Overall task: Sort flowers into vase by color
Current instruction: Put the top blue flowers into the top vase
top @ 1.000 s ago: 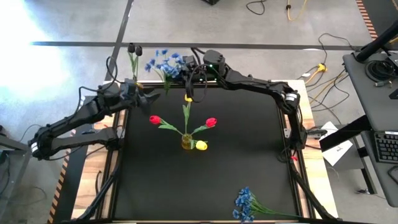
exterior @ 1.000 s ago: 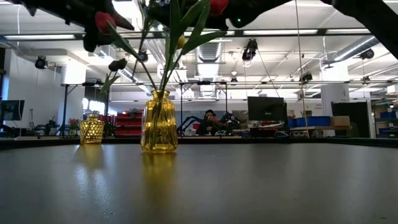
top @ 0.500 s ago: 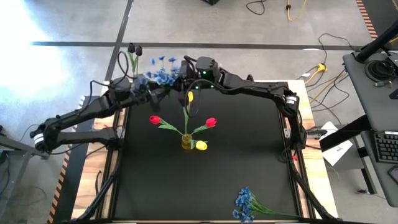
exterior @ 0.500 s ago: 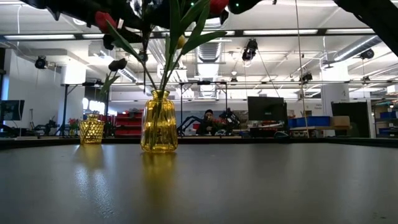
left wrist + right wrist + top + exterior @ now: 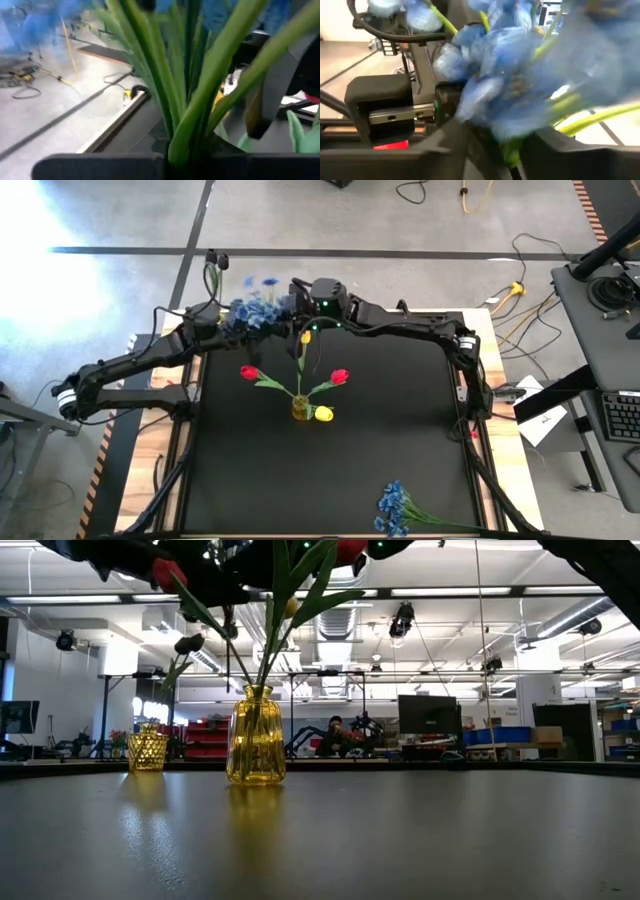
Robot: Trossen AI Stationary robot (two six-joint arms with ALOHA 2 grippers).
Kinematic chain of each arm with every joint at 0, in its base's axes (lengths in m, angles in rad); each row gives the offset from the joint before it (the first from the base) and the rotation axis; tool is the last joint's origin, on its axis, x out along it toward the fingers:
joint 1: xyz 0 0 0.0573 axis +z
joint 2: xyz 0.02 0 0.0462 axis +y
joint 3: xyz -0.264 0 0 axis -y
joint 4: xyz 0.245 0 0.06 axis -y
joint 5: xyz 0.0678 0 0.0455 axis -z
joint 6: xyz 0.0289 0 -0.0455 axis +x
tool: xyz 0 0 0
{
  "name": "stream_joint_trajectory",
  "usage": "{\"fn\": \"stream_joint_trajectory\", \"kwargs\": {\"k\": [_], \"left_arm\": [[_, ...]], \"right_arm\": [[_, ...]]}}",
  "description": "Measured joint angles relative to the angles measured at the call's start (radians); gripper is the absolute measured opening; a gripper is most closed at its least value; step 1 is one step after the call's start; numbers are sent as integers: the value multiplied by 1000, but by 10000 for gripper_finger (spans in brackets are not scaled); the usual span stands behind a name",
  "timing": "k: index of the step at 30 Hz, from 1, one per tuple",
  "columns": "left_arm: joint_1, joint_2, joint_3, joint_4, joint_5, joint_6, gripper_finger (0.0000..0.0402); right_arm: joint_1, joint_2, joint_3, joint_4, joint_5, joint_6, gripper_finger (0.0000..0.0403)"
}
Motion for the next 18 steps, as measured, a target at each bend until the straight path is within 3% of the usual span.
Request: {"fn": "stream_joint_trajectory", "kwargs": {"k": [5,9,12,18], "left_arm": [[31,-53,0,-89,-47,40,9],[120,-89,0,-106,-259,48,3],[222,-73,0,-52,-363,82,2],[418,-1,0,4,-378,74,1]], "right_arm": [[-1,-38,12,-15,7,26,231],[0,-114,18,-41,8,0,273],[0,-155,18,-94,8,-1,289],[0,-201,14,-166,13,-1,290]]}}
